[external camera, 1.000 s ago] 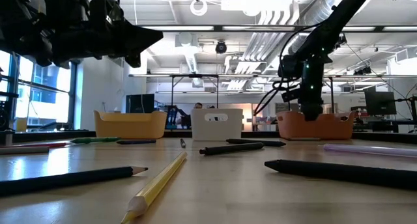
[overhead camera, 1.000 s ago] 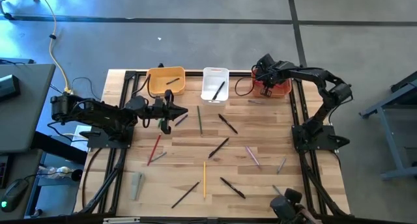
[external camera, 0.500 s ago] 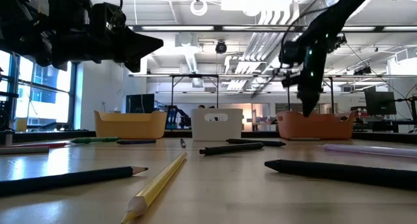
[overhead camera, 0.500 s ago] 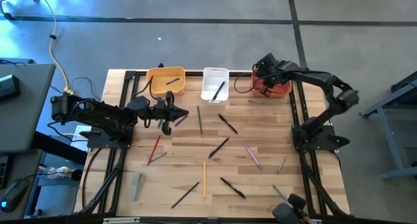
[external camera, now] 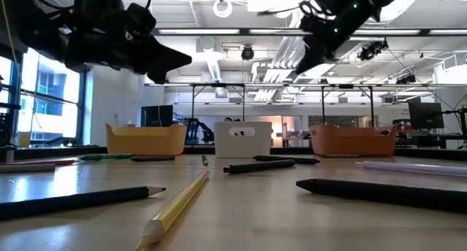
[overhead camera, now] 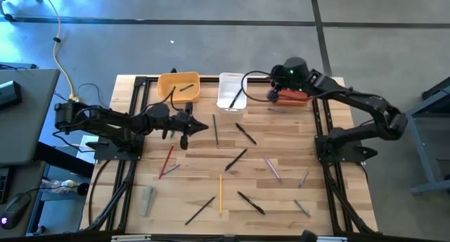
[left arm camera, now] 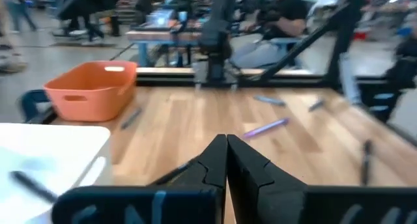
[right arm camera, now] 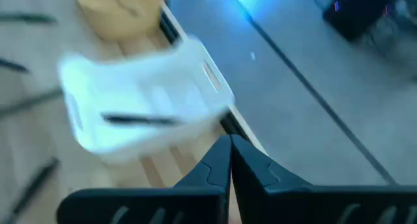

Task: Sort crayons/erasers/pens/pencils in bins
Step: Put the blue crayon into the yellow bin

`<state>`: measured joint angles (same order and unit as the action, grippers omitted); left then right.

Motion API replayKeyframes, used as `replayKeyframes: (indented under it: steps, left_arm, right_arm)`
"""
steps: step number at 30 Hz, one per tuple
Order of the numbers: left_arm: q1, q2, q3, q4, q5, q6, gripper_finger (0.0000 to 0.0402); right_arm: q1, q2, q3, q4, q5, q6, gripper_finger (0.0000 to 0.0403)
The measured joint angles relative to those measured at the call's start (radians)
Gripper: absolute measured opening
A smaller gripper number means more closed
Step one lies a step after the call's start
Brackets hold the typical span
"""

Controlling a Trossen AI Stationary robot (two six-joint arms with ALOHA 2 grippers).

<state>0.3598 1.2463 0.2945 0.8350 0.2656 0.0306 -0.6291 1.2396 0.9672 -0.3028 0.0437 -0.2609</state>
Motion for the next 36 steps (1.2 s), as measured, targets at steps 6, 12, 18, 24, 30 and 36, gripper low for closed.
replayKeyframes:
  steps: [6,12,18,24,30,36]
  left_arm:
    - [0.032,-0.038,0.053,-0.132,-0.045,0.075,0.0]
    - [0.117,-0.082,0.062,-0.182,-0.044,0.075,0.0]
    - [0.202,-0.092,0.062,-0.218,-0.018,0.06,0.0]
    - [0.178,-0.092,0.062,-0.291,-0.03,0.078,0.0]
    - [0.105,-0.094,0.062,-0.347,-0.104,0.072,0.0]
    - [0.008,-0.095,0.062,-0.446,-0.193,0.048,0.0]
  right_arm:
    - [0.087,0.004,0.0,0.129,-0.007,0.066,0.0001]
    - [0.132,0.027,0.0,0.306,-0.009,0.108,0.0]
    - [0.199,0.131,-0.001,0.444,-0.007,0.08,0.0]
    - [0.275,0.279,-0.002,0.613,-0.047,0.045,0.0]
    - [0.338,0.381,-0.002,0.779,-0.094,0.051,0.0]
    - [0.4,0.447,-0.002,0.885,-0.094,0.062,0.0]
